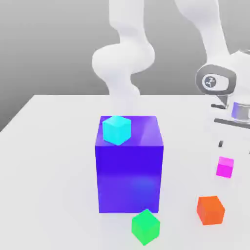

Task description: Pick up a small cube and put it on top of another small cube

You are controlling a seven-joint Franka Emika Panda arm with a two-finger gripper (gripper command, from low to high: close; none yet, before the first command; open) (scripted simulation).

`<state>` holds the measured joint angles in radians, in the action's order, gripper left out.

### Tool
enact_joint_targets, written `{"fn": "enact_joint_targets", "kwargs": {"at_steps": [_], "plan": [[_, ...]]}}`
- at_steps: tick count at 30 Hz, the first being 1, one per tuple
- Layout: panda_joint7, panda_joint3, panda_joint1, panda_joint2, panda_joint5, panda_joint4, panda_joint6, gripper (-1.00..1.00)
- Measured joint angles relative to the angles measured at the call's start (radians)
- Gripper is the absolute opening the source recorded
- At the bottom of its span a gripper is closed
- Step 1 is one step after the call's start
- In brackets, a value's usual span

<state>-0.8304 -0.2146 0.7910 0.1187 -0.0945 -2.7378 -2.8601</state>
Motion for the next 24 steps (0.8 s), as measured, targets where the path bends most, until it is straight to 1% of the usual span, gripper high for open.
{"fn": "enact_joint_targets", "kwargs": {"at_steps": [2,5,6,13,19,22,24], "plan": [[0.023,0.031,0.024,0.070,-0.045,0.011,-0.054,0.00],[0.065,0.110,0.089,0.177,-0.104,0.032,-0.139,0.00],[0.072,0.129,0.106,0.201,-0.114,0.036,-0.158,-1.00],[0.071,0.129,0.106,0.201,-0.113,0.036,-0.155,-1.00],[-0.029,0.043,0.051,0.006,0.020,-0.004,-0.003,-1.00],[-0.121,0.027,0.029,-0.009,0.039,0.026,0.036,-1.00],[-0.192,0.041,0.002,-0.002,0.040,0.049,0.054,-1.00]]}}
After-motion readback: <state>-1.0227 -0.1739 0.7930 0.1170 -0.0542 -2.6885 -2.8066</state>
